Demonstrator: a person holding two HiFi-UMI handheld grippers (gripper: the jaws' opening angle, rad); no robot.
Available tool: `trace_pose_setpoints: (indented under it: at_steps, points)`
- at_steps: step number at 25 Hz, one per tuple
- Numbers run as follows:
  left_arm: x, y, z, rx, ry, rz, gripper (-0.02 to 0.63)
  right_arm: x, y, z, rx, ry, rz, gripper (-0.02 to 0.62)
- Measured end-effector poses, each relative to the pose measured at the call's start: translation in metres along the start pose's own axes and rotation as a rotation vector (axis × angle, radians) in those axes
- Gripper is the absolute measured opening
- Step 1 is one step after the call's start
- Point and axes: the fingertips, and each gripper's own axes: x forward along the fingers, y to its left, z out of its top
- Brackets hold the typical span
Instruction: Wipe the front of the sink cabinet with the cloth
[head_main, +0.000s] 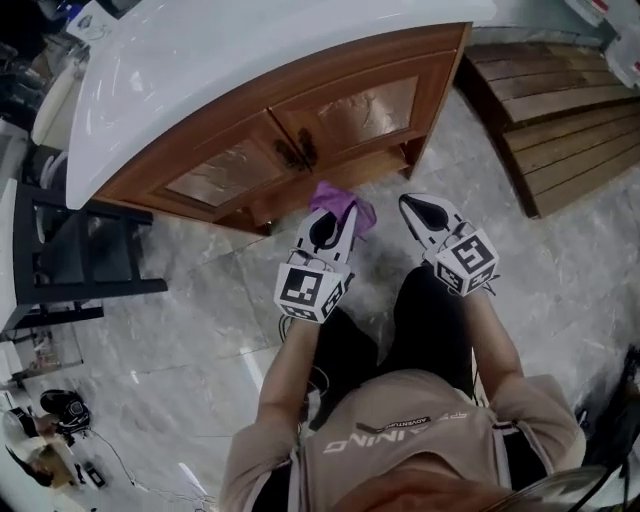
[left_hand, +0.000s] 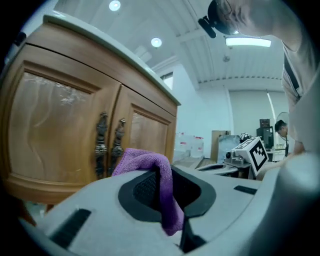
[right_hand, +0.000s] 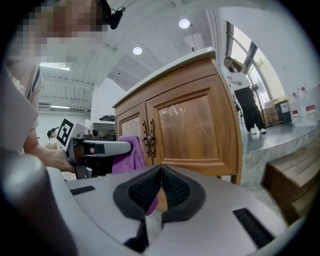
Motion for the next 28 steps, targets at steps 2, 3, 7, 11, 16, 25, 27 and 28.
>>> trace_pose_setpoints:
  at_steps: [2,3,7,11,16,25,27,28]
  points:
    - [-0.024,0.022,0.000,-0.023,-0.001,0.070,0.037,0.019,0.015,0.008,-0.016,0.001,0.039,0.012]
    - [-0.035,0.032,0.000,-0.031,0.001,0.095,0.037,0.027,0.023,0.014,-0.022,-0.008,0.061,0.012]
    - [-0.071,0.066,0.003,-0.091,0.041,0.176,0.037,0.056,0.052,0.044,-0.034,-0.006,0.132,0.012]
    - [-0.117,0.088,0.020,-0.123,0.084,0.285,0.037,0.072,0.079,0.075,0.001,0.038,0.161,0.012]
    - [-0.158,0.101,0.063,-0.155,0.125,0.416,0.037,0.068,0.106,0.115,-0.007,0.079,0.166,0.012]
    - [-0.186,0.074,0.199,-0.244,0.127,0.402,0.037,0.035,0.159,0.238,-0.001,0.139,0.172,0.012]
    - [-0.191,0.065,0.231,-0.252,0.133,0.386,0.037,0.024,0.162,0.270,0.019,0.142,0.140,0.012]
    - [-0.195,0.061,0.248,-0.253,0.134,0.383,0.037,0.018,0.164,0.286,0.037,0.142,0.125,0.012]
